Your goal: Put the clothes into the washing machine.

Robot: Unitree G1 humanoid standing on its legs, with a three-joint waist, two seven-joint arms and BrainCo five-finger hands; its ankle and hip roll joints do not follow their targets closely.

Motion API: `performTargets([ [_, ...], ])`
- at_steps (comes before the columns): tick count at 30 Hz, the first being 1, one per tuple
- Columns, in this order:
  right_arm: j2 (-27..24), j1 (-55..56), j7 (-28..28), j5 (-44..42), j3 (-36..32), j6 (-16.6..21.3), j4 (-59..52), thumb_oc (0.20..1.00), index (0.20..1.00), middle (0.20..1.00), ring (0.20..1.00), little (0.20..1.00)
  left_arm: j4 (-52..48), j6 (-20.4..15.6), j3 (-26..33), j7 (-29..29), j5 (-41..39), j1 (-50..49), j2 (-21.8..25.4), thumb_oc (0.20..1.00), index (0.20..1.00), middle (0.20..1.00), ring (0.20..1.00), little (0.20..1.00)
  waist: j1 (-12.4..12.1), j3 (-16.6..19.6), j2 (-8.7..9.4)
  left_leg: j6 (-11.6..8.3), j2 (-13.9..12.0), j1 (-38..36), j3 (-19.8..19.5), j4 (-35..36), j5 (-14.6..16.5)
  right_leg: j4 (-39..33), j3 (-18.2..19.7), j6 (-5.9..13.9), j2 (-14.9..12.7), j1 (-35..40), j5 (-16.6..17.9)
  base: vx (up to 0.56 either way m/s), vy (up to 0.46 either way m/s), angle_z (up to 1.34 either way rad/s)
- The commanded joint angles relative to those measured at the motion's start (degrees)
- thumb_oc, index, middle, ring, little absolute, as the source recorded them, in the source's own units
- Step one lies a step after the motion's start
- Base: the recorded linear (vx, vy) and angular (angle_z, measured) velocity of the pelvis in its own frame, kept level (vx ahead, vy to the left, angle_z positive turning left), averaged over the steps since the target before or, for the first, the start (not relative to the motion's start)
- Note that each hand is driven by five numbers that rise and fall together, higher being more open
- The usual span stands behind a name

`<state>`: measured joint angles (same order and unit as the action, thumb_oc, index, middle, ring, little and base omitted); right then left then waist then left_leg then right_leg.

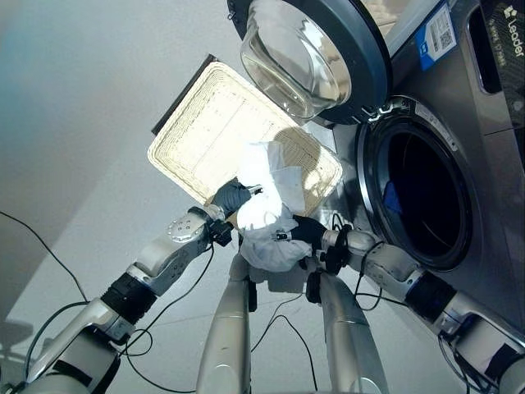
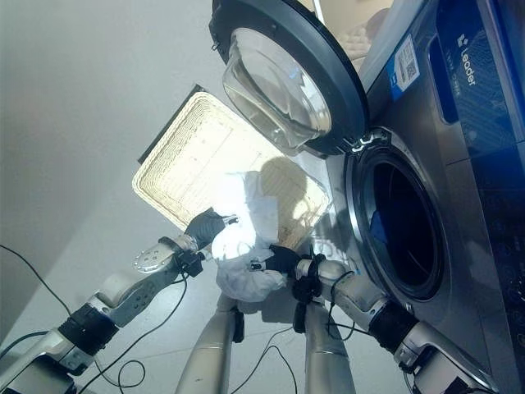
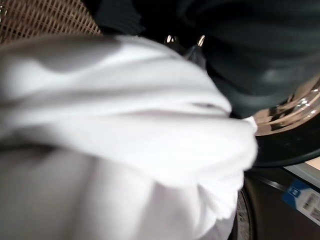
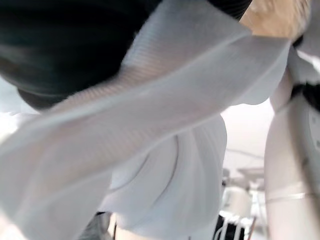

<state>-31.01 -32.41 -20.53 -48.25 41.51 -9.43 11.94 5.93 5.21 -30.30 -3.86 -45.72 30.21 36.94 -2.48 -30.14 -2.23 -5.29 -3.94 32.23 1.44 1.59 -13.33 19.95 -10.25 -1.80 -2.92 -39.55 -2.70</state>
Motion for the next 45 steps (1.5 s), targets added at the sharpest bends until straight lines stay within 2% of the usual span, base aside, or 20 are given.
performTargets([
  [1, 4.9, -0.05, -1.18, -6.81, -0.25, 1.69, -4.52, 0.2, 0.2, 0.2, 0.2, 0.2, -1.14, -2.52, -0.87, 3.04, 5.14, 0.55, -1.99, 1.0, 1.0, 1.0, 1.0, 1.0, 1.51, 0.34, 2.33, 1.46, 5.98, -0.78, 3.16, -1.2, 3.69, -17.76, -2.87, 6.58, 0.8, 6.42, 11.94, 0.0, 0.0, 0.0],
  [3, 5.44, 0.51, -0.41, -7.85, -0.62, 1.44, -4.26, 0.2, 0.2, 0.2, 0.2, 0.2, -0.8, -2.2, -0.88, 4.31, 6.03, 0.35, -1.83, 1.0, 1.0, 1.0, 1.0, 1.0, 1.51, 0.34, 2.26, 1.49, 6.02, -0.55, 3.12, -1.19, 3.59, -17.72, -2.84, 6.58, 0.86, 6.19, 12.01, 0.01, -0.004, -0.03],
  [7, 6.62, 2.67, 0.38, -13.52, -2.74, 0.43, -1.25, 0.2, 0.2, 0.2, 0.2, 0.2, 1.95, -2.27, 0.2, 17.27, 18.57, -0.57, -1.16, 1.0, 1.0, 1.0, 1.0, 1.0, 1.46, 0.34, 1.86, 1.44, 6.25, 0.12, 2.75, -1.6, 3.43, -17.68, -2.92, 6.63, 0.79, 5.84, 12.04, 0.0, 0.0, 0.0],
  [8, 6.62, 2.67, 0.38, -13.52, -2.74, 0.43, -1.25, 0.2, 0.2, 0.2, 0.2, 0.2, 1.95, -2.27, 0.2, 17.27, 18.57, -0.57, -1.16, 1.0, 1.0, 1.0, 1.0, 1.0, 1.46, 0.34, 1.86, 1.44, 6.25, 0.12, 2.75, -1.6, 3.43, -17.68, -2.92, 6.63, 0.79, 5.84, 12.04, 0.03, -0.012, 0.0],
  [9, 7.44, 3.32, 1.74, -15.37, -4.16, 1.08, 0.6, 0.2, 0.2, 0.2, 0.2, 0.2, 4.0, 0.7, 1.28, 25.65, 20.98, -0.78, -0.85, 1.0, 1.0, 1.0, 1.0, 1.0, 1.42, 0.34, 1.66, 1.43, 6.32, 0.51, 2.55, -1.78, 3.32, -17.45, -2.92, 6.65, 0.77, 5.46, 12.03, 0.0, 0.0, 0.0],
  [17, 9.43, 7.19, 10.54, -27.76, -11.01, 7.44, 5.38, 0.2, 0.2, 0.2, 0.2, 0.2, 9.56, 1.09, 9.41, 43.67, 23.14, -5.05, -2.93, 1.0, 1.0, 1.0, 1.0, 1.0, 1.7, 0.34, 1.39, 1.08, 6.05, 1.42, 2.9, -2.27, 3.45, -17.0, -2.51, 6.73, 0.52, 4.41, 11.71, 0.01, -0.005, -0.01],
  [20, 10.53, 7.86, 18.37, -38.73, -17.61, 15.43, 8.81, 0.2, 0.2, 0.2, 0.2, 0.2, 13.52, -1.28, 13.33, 46.63, 21.76, -7.31, -5.46, 1.0, 1.0, 1.0, 1.0, 1.0, 2.01, 0.34, 0.71, 1.03, 5.81, 1.79, 3.45, -2.61, 3.84, -16.27, -1.77, 6.64, 0.48, 3.58, 11.32, 0.01, 0.013, -0.02],
  [24, 11.88, 9.68, 22.35, -50.69, -28.05, 25.04, 10.76, 0.2, 0.2, 0.2, 0.2, 0.2, 17.16, -2.67, 16.16, 45.95, 19.84, -11.41, -7.33, 1.0, 1.0, 1.0, 1.0, 1.0, 2.48, 0.34, -0.36, 1.16, 5.51, 1.83, 4.06, -3.1, 4.44, -14.93, -0.76, 6.52, 0.59, 3.03, 10.53, 0.03, 0.04, -0.11],
  [30, 7.84, 7.14, 33.93, -55.62, -43.32, 40.93, 12.72, 0.2, 0.2, 0.2, 0.2, 0.2, 21.93, -5.77, 18.12, 39.61, 17.6, -15.7, -7.96, 1.0, 1.0, 1.0, 1.0, 1.0, 2.7, 0.34, -1.0, 1.18, 5.33, 1.33, 4.31, -3.04, 5.18, -14.87, -0.1, 6.84, 0.58, 3.45, 10.45, 0.02, -0.01, -0.04],
  [33, -0.11, 3.26, 43.89, -56.42, -54.58, 51.69, 16.33, 0.2, 0.2, 0.2, 0.2, 0.2, 21.96, -7.16, 16.47, 35.69, 18.15, -18.12, -7.0, 1.0, 1.0, 1.0, 1.0, 1.0, 2.44, 0.34, -1.25, 1.28, 5.46, 0.99, 3.82, -3.52, 6.24, -14.67, -0.08, 6.96, 0.65, 3.99, 10.05, 0.03, -0.04, -0.02],
  [34, -2.08, 2.02, 43.33, -59.43, -56.9, 59.12, 17.98, 0.2, 0.2, 0.2, 0.2, 0.2, 22.12, -8.02, 15.85, 34.58, 16.94, -18.53, -6.85, 1.0, 1.0, 1.0, 1.0, 1.0, 2.32, 0.34, -1.44, 1.34, 5.5, 0.89, 3.59, -3.56, 6.56, -14.62, 0.02, 6.97, 0.76, 4.08, 9.93, 0.01, -0.03, 0.04],
  [36, -3.63, 1.46, 44.62, -57.7, -62.16, 68.52, 18.6, 0.2, 0.2, 0.2, 0.2, 0.2, 21.94, -8.37, 14.6, 33.52, 16.27, -19.25, -6.28, 1.0, 1.0, 1.0, 1.0, 1.0, 2.5, 0.34, -1.55, 1.4, 5.76, 0.86, 2.97, -3.49, 6.74, -14.52, 0.09, 7.05, 0.8, 4.21, 9.83, 0.01, -0.012, 0.03],
  [37, -3.58, 2.74, 48.73, -54.9, -63.93, 75.28, 17.27, 0.2, 0.2, 0.2, 0.2, 0.2, 20.71, -7.99, 13.55, 32.77, 15.16, -19.36, -5.42, 1.0, 1.0, 1.0, 1.0, 1.0, 2.61, 0.34, -1.71, 1.53, 5.94, 0.96, 2.54, -3.56, 6.88, -14.28, 0.41, 7.09, 1.02, 3.92, 9.87, 0.03, -0.048, 0.02],
  [38, -3.79, 2.97, 53.88, -48.79, -65.4, 78.08, 17.43, 0.504, 0.504, 0.504, 0.504, 0.504, 19.7, -6.58, 12.58, 32.64, 15.72, -19.14, -5.5, 1.0, 1.0, 1.0, 1.0, 1.0, 2.84, 0.34, -1.81, 1.68, 6.21, 1.15, 2.19, -3.58, 6.92, -14.33, 0.77, 7.22, 1.01, 3.64, 10.13, -0.01, -0.039, 0.02],
  [39, -3.94, 2.83, 56.44, -45.75, -65.69, 78.1, 17.45, 0.639, 0.639, 0.639, 0.639, 0.639, 19.46, -6.31, 12.53, 32.69, 15.94, -18.88, -5.51, 1.0, 1.0, 1.0, 1.0, 1.0, 2.83, 0.34, -1.85, 1.75, 6.26, 1.67, 2.2, -3.62, 6.53, -14.41, 0.76, 7.15, 0.97, 3.17, 10.58, -0.01, -0.045, 0.05],
  [40, -6.73, 2.71, 68.12, -31.4, -65.75, 78.35, 18.58, 1.0, 1.0, 1.0, 1.0, 1.0, 18.19, -4.82, 11.55, 31.38, 16.48, -18.43, -5.13, 1.0, 1.0, 1.0, 1.0, 1.0, 2.75, 0.34, -2.06, 2.08, 6.65, 1.79, 1.84, -3.63, 6.67, -14.63, 0.74, 7.28, 0.71, 3.07, 10.82, -0.02, -0.037, 0.0],
  [42, -7.66, 1.59, 74.54, -22.82, -64.98, 74.81, 15.26, 1.0, 1.0, 1.0, 1.0, 1.0, 17.61, -3.64, 10.61, 30.36, 15.77, -18.16, -5.24, 1.0, 1.0, 1.0, 1.0, 1.0, 2.66, 0.34, -2.45, 2.14, 6.93, 2.48, 1.61, -4.06, 6.59, -14.54, 0.74, 7.42, 0.45, 2.35, 11.25, -0.01, -0.019, 0.0],
  [43, -7.33, 0.7, 73.31, -24.2, -63.55, 73.34, 14.07, 1.0, 1.0, 1.0, 1.0, 1.0, 18.3, -3.79, 10.24, 29.32, 15.98, -18.16, -5.69, 1.0, 1.0, 1.0, 1.0, 1.0, 2.37, 0.34, -2.73, 2.21, 7.07, 2.62, 1.67, -4.06, 6.49, -14.7, 0.5, 7.48, 0.17, 2.32, 11.42, 0.0, 0.0, 0.0],
  [44, -6.61, 0.26, 66.85, -30.63, -62.33, 71.23, 13.1, 1.0, 1.0, 1.0, 1.0, 1.0, 18.92, -3.79, 9.72, 28.72, 15.68, -18.46, -6.18, 1.0, 1.0, 1.0, 1.0, 1.0, 2.24, 0.34, -2.98, 2.25, 7.08, 2.02, 1.66, -3.85, 6.85, -14.89, 0.38, 7.59, 0.01, 2.94, 11.06, 0.01, -0.029, -0.07],
  [45, -5.45, -0.45, 51.69, -46.21, -60.94, 67.44, 14.16, 1.0, 1.0, 1.0, 1.0, 1.0, 19.68, -3.9, 9.06, 28.05, 16.62, -18.49, -6.71, 1.0, 1.0, 1.0, 1.0, 1.0, 1.97, 0.34, -3.18, 2.35, 7.3, 2.14, 1.63, -3.99, 6.75, -15.02, 0.14, 7.55, -0.25, 2.98, 11.2, 0.0, -0.034, -0.11],
])
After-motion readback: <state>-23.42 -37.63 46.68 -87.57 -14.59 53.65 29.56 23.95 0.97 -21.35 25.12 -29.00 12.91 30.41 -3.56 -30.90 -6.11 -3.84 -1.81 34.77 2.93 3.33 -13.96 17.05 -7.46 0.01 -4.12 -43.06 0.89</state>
